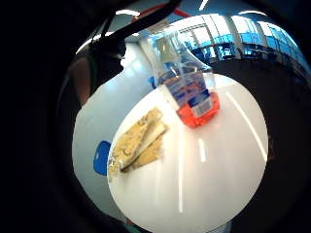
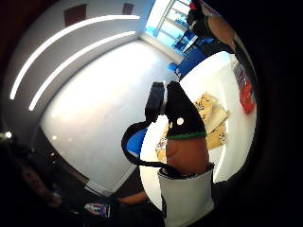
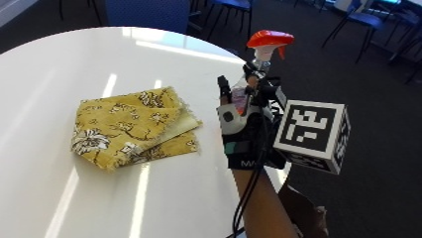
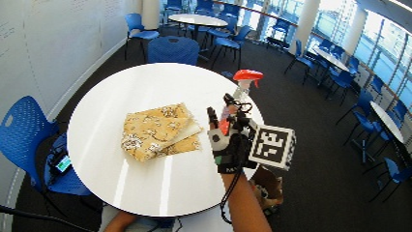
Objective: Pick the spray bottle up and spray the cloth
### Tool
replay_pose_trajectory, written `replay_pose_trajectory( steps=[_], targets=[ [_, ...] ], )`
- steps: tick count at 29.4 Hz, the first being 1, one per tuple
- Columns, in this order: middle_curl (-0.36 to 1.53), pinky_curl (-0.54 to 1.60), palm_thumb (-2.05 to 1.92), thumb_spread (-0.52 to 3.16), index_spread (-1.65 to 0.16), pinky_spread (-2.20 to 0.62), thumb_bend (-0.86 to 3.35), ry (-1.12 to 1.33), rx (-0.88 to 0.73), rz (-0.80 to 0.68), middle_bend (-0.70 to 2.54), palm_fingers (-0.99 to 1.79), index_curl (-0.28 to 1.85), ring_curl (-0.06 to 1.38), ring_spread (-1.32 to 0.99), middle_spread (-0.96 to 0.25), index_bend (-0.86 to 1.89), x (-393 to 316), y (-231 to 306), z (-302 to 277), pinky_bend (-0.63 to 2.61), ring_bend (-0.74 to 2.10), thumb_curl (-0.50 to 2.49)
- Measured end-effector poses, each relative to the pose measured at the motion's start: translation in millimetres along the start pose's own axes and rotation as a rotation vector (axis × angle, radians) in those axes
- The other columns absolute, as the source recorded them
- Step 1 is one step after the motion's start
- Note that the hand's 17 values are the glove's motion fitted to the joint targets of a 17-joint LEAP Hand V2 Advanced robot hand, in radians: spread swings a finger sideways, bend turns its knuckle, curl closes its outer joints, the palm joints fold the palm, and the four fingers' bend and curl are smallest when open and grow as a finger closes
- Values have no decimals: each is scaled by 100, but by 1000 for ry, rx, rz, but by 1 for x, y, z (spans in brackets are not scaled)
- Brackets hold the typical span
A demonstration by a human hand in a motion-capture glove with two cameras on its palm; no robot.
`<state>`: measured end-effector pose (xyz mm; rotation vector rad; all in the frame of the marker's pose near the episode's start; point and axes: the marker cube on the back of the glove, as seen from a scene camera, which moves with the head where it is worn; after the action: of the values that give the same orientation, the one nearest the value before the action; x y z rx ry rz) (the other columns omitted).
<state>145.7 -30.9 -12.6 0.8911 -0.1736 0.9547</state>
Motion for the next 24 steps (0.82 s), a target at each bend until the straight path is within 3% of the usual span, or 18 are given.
replay_pose_trajectory(
  steps=[12, 24],
  targets=[
    [35, 35, 66, 125, -34, 16, 4, 66, 107, 225, 21, 56, 27, 31, -2, 0, 12, 34, -43, 19, 30, 25, 38],
    [38, 32, 81, 118, -31, 15, 6, 11, 169, 354, 28, 70, 23, 34, -3, 0, 9, 56, -77, 23, 22, 40, 45]
  ],
)
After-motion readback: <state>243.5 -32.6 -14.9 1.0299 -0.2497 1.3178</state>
